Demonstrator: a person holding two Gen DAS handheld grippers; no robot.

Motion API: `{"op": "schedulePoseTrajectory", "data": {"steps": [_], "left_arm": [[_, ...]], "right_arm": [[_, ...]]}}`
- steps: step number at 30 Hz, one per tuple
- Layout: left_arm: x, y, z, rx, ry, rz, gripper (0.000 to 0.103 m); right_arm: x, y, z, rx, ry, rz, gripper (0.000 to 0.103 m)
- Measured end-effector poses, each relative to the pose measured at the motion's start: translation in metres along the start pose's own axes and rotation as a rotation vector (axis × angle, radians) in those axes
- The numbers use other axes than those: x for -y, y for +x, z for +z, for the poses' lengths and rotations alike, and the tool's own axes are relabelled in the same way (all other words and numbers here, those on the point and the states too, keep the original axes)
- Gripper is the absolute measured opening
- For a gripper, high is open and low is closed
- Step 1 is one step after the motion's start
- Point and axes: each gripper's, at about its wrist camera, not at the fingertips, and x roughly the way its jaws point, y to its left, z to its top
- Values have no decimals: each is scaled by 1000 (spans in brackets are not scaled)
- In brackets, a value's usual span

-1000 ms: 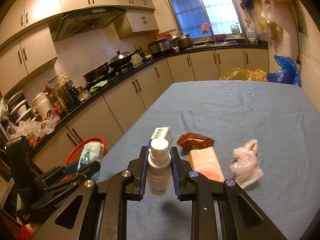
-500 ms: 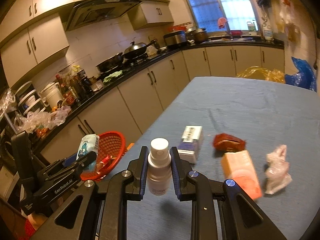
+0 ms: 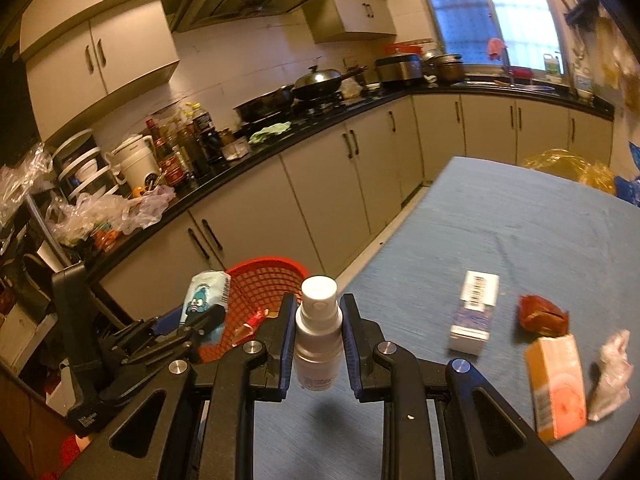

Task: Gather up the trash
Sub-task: 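Carry the tissue pack with the left tool over the wastebasket while the right tool follows, then open both tools to drop the tissue pack and spray bottle into the wastebasket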

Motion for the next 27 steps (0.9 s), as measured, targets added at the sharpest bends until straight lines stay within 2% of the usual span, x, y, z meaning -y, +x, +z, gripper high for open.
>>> {"op": "schedulePoseTrajectory", "data": {"steps": [15,22,25,27], "left_arm": [[-30,28,0,-39,-40,36,43],[-39,35,-1,-42,-55,44,48],[-42,34,-1,-40,-70,39,50],[-44,31,-1,-36,-73,39,50]], "right_arm": [[-26,72,18,-100,4,77,24],[-35,108,25,-142,22,98,25],[-37,115,26,-145,29,103,40],[-36,111,26,-133,35,109,41]]}}
